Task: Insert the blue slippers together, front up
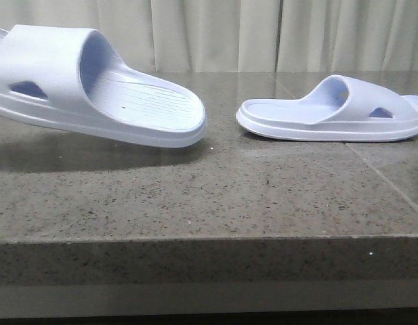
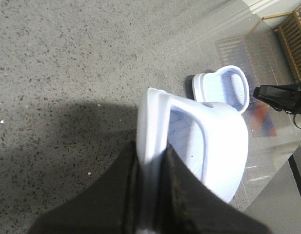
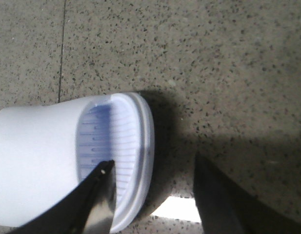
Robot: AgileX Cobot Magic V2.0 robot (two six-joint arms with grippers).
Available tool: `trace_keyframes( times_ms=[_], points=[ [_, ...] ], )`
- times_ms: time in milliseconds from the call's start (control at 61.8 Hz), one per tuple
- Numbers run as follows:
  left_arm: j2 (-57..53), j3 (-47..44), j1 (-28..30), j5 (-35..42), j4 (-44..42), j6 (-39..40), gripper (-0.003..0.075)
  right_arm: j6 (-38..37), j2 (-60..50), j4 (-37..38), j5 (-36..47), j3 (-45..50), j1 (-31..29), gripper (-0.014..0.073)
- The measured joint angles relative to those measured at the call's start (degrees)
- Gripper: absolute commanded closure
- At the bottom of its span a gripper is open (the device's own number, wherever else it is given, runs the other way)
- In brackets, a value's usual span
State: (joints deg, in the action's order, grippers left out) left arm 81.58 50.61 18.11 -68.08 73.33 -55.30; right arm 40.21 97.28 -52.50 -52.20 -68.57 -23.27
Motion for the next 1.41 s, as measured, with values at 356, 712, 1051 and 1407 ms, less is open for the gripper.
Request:
trace_keyframes(
  times_ms=[356,712,1051,1407],
  points=[
    [0.0,0.0,0.0,0.0,0.0,0.0,0.0741,2.6,6.8,-3.8,-1.9,-2.0,2.3,0.03],
    [0.0,0.0,0.0,0.0,0.0,0.0,0.0741,2.9,8.7,-5.7,-2.8,-2.2,4.3,0.0641],
    [0.0,0.0,0.0,0.0,0.0,0.0,0.0741,2.9,6.0,-6.0,-4.7,-3.4,4.3,0.066],
    [0.0,0.0,0.0,0.0,0.0,-0.1,0.0741,2.6,-16.1,-8.7,-4.1,1.9,4.1,0.066]
  ],
)
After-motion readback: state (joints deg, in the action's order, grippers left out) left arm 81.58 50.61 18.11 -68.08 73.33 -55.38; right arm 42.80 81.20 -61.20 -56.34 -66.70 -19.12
